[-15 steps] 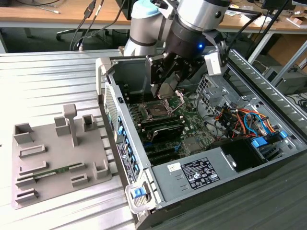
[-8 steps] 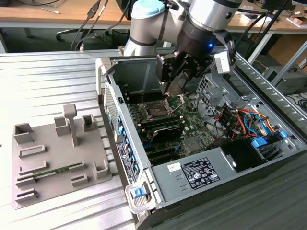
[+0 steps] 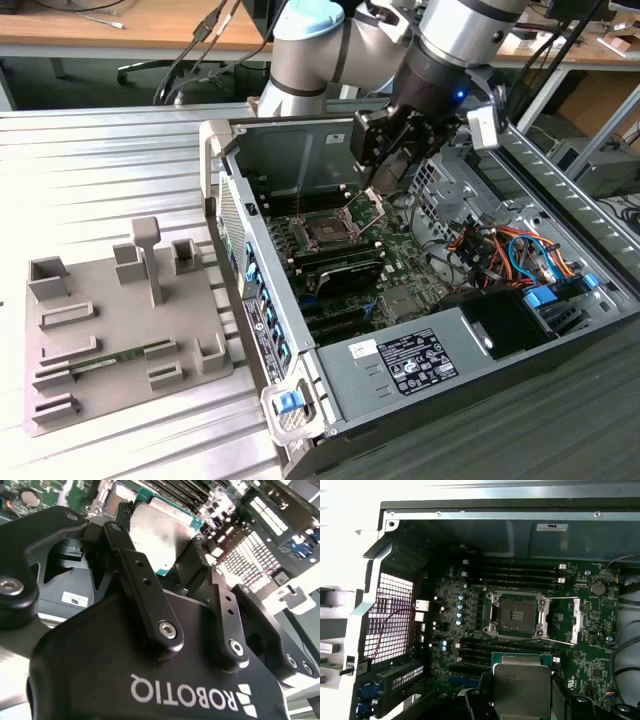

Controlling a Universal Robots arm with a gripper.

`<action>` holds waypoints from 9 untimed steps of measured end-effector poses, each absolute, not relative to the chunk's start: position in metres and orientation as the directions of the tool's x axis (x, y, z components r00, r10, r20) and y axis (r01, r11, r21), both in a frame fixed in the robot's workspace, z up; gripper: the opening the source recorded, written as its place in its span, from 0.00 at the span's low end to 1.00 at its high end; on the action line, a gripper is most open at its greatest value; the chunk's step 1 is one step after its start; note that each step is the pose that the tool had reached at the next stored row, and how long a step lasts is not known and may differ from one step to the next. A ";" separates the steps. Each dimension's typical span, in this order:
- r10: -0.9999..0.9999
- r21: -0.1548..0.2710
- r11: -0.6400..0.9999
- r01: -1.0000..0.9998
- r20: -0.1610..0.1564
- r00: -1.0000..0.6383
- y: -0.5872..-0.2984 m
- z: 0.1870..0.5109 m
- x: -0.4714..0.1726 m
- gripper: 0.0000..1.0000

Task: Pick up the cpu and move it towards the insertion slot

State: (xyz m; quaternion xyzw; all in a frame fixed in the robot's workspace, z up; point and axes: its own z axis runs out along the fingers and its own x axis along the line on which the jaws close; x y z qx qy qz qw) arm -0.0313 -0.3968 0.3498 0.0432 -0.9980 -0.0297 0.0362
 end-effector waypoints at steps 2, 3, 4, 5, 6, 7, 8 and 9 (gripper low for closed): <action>-0.083 0.063 0.995 -0.078 0.070 -0.994 -0.395 0.348 -0.026 0.55; -0.081 0.063 0.995 -0.077 0.070 -0.994 -0.393 0.347 -0.024 0.55; -0.080 0.063 0.995 -0.076 0.070 -0.994 -0.392 0.347 -0.022 0.55; -0.079 0.063 0.995 -0.074 0.070 -0.994 -0.390 0.346 -0.020 0.55; -0.078 0.062 0.995 -0.073 0.070 -0.995 -0.389 0.346 -0.018 0.55; -0.077 0.062 0.995 -0.072 0.070 -0.995 -0.388 0.345 -0.017 0.55; -0.075 0.062 0.996 -0.071 0.070 -0.995 -0.386 0.345 -0.015 0.55; -0.074 0.063 0.996 -0.070 0.070 -0.995 -0.385 0.344 -0.013 0.55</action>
